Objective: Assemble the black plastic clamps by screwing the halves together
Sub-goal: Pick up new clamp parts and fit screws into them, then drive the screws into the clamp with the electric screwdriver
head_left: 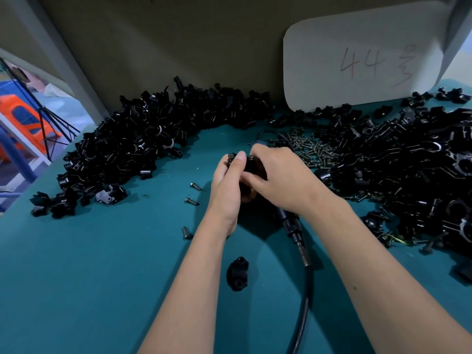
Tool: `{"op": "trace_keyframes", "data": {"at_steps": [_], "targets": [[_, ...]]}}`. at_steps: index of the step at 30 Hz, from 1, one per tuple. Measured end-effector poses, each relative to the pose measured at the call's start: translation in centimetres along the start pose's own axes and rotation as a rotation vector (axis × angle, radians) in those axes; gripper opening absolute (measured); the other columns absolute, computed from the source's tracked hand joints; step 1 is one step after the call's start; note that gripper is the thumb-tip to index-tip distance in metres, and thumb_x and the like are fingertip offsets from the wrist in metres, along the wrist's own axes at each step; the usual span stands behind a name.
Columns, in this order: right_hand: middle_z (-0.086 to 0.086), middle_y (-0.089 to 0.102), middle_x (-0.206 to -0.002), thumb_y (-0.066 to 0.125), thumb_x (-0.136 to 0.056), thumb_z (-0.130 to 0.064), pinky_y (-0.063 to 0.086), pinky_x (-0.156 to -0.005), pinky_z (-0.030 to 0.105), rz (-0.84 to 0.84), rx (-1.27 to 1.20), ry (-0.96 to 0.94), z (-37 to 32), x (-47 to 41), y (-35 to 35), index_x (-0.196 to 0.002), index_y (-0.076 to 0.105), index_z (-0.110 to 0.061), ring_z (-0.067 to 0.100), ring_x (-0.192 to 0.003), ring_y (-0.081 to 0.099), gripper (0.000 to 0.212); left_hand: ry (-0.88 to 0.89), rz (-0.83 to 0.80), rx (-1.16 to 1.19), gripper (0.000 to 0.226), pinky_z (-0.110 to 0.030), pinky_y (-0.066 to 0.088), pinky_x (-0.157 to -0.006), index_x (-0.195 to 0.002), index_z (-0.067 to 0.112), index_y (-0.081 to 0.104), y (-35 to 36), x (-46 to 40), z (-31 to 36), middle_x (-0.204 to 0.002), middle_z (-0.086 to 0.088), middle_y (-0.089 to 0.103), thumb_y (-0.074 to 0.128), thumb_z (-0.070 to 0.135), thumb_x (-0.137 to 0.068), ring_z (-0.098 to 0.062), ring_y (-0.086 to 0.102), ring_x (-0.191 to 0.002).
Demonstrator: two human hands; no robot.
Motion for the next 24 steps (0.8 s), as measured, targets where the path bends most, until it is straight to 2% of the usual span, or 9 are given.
{"op": "trace_keyframes", "data": {"at_steps": [3,5,7,9,13,17,19,22,24], "targets": [[-0.002,0.058,-0.066,0.056,-0.089,-0.064,0.046,-0.064,0.042,0.014,-0.144,-0.014,0.6,0.3,-0.7,-0.077,0.057,-0.015,0.021,-0.065,0.054,0.051,-0.088,0.025,0.079,0.026,-0.02,0.043,-0.042,-0.095,0.018,0.057,0.1,0.0,-0.3,-0.071,0.002,0.064,0.056,0.045,-0.096,-0.011,0.058,-0.053],[-0.003,0.057,-0.063,0.049,-0.094,-0.061,0.046,-0.065,0.043,0.129,-0.218,0.064,1.8,0.5,-1.5,-0.072,0.057,-0.018,0.019,-0.064,0.054,0.049,-0.171,-0.011,0.17,0.027,-0.017,0.026,-0.033,-0.094,0.015,0.049,0.2,-0.1,-0.5,-0.068,-0.003,0.056,0.048,0.04,-0.103,-0.011,0.044,-0.043],[-0.005,0.06,-0.068,0.051,-0.097,-0.058,0.047,-0.066,0.041,0.218,-0.095,0.219,3.5,0.7,-1.9,-0.08,0.057,-0.021,0.021,-0.069,0.058,0.042,-0.255,-0.064,0.28,0.031,-0.016,0.017,-0.033,-0.084,0.017,0.044,0.3,0.1,-0.6,-0.062,-0.002,0.048,0.042,0.041,-0.103,-0.009,0.033,-0.042],[-0.001,0.063,-0.081,0.057,-0.094,-0.063,0.045,-0.066,0.039,0.15,0.084,0.38,4.8,0.9,-1.2,-0.095,0.055,-0.019,0.027,-0.078,0.06,0.045,-0.309,-0.11,0.401,0.03,-0.017,0.012,-0.035,-0.079,0.018,0.043,0.3,0.2,-0.6,-0.06,0.001,0.039,0.041,0.04,-0.1,-0.008,0.027,-0.042],[0.002,0.064,-0.091,0.074,-0.078,-0.068,0.043,-0.066,0.035,-0.053,0.104,0.446,5.6,1.0,0.7,-0.106,0.054,-0.015,0.027,-0.083,0.061,0.064,-0.298,-0.159,0.509,0.016,-0.018,0.016,-0.04,-0.082,0.016,0.044,0.1,0.4,-0.3,-0.065,-0.001,0.037,0.052,0.029,-0.087,-0.01,0.029,-0.051],[-0.006,0.061,-0.064,0.082,-0.071,-0.053,0.041,-0.05,0.03,-0.073,0.028,0.481,6.3,0.9,0.3,-0.081,0.064,-0.015,0.018,-0.062,0.059,0.043,-0.273,-0.216,0.517,0.013,-0.018,0.018,-0.041,-0.082,0.016,0.046,0.1,0.5,0.1,-0.068,-0.002,0.038,0.054,0.026,-0.085,-0.012,0.028,-0.056],[-0.006,0.06,-0.054,0.082,-0.073,-0.044,0.046,-0.051,0.031,-0.057,-0.094,0.519,6.9,1.2,0.2,-0.078,0.068,-0.011,0.016,-0.053,0.055,0.037,-0.275,-0.199,0.466,0.014,-0.018,0.015,-0.041,-0.082,0.017,0.044,-0.2,0.3,0.0,-0.068,-0.002,0.039,0.049,0.025,-0.092,-0.01,0.027,-0.055],[-0.003,0.076,-0.071,0.081,-0.083,-0.029,0.056,-0.06,0.028,0.047,-0.575,0.609,7.7,1.8,-0.5,-0.087,0.075,-0.012,0.013,-0.063,0.071,0.019,-0.239,-0.147,0.328,0.022,-0.016,0.016,-0.036,-0.077,0.02,0.043,-1.1,-0.3,-0.1,-0.066,-0.003,0.041,0.047,0.023,-0.098,-0.009,0.027,-0.049],[-0.003,0.077,-0.076,0.074,-0.091,-0.029,0.057,-0.067,0.029,0.164,-0.857,0.654,8.0,2.0,-1.7,-0.094,0.072,-0.012,0.009,-0.065,0.071,0.017,-0.161,-0.113,0.205,0.023,-0.017,0.018,-0.034,-0.074,0.021,0.043,-1.6,-0.5,0.3,-0.063,-0.003,0.044,0.054,0.022,-0.094,-0.01,0.028,-0.045]]}}
Point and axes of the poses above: each hand's wrist, its own x-axis away from the middle knuckle, its own y-axis out of the palm, z = x × y, the point moved 7 cm from there along -x, towards the middle knuckle
